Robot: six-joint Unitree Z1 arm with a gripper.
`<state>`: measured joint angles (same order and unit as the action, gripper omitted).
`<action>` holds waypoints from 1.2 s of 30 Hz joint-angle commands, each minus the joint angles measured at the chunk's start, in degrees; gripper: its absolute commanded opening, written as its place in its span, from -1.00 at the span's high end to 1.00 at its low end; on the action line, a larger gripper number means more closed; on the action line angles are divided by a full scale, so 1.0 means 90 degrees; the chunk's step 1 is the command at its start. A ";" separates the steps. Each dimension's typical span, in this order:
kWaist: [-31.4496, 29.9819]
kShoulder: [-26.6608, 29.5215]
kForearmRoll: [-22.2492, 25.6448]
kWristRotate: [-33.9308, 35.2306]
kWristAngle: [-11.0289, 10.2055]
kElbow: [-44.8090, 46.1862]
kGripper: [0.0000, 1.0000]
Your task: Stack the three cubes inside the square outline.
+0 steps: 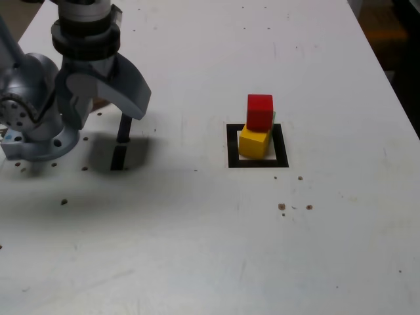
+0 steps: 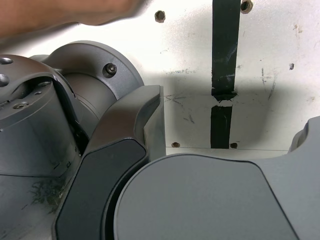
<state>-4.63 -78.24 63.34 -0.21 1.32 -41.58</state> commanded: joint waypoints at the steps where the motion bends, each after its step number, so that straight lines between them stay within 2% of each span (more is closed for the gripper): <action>1: -0.0013 0.0011 0.0010 0.0003 -0.0007 -0.0022 -1.00; 8: 0.0031 0.0004 -0.0020 -0.0040 0.0033 -0.0039 -0.98; 11: 0.0147 0.0127 0.0211 -0.0059 0.0018 -0.0291 -0.97; 15: 0.0122 0.0167 0.0749 -0.0048 -0.0128 -0.1211 -0.97; 20: 0.0057 -0.0034 0.1419 -0.0102 -0.0453 -0.2686 -0.97; 23: -0.0006 -0.0510 0.1706 -0.0261 -0.0650 -0.3901 -0.97; 26: -0.0097 -0.1284 0.1692 -0.0404 -0.0667 -0.4684 -0.95; 29: -0.0139 -0.1706 0.1557 -0.0441 -0.0667 -0.4953 -0.95; 36: -0.0150 -0.2255 0.1165 -0.0466 -0.0727 -0.5040 -0.92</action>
<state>-5.89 -96.50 74.12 -4.22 -5.05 -86.98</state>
